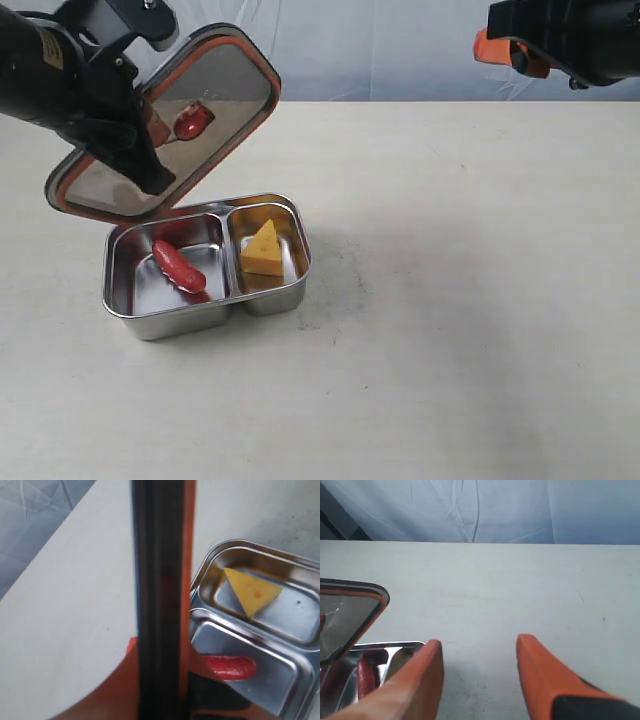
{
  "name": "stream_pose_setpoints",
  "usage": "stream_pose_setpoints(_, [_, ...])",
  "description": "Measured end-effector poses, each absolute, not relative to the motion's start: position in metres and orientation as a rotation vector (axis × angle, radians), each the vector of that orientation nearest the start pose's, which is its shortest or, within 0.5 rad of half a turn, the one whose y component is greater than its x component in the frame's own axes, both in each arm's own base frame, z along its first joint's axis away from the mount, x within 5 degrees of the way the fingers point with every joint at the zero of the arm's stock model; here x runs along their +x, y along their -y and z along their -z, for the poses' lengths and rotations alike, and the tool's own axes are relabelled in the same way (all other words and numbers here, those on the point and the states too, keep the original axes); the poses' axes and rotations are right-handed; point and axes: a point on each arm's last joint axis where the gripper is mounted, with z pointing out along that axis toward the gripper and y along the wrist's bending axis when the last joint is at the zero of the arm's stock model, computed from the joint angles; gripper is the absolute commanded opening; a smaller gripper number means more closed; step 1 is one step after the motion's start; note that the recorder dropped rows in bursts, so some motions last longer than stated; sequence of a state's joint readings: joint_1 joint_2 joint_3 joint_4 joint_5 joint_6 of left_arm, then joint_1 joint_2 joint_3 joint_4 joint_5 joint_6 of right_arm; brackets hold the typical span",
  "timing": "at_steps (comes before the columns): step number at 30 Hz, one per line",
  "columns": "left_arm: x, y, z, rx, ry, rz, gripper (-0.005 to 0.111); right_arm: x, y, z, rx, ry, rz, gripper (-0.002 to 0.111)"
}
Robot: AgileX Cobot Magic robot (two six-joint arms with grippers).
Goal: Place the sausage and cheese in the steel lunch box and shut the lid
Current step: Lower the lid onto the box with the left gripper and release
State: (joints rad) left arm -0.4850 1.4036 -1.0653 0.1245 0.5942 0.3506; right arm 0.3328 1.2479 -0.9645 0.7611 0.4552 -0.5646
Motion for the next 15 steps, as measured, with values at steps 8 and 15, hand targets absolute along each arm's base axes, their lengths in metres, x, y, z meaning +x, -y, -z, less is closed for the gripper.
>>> stream_pose_setpoints(8, [0.261,0.143,-0.300,1.223,-2.086,-0.324,0.000,0.247,-0.115,-0.330,-0.420,-2.118,-0.593,0.046])
stream_pose_setpoints(15, [0.250,0.171,-0.284,1.350,-2.073,-0.467,0.000,0.244,-0.115,-0.328,-0.444,-2.141,-0.607,0.046])
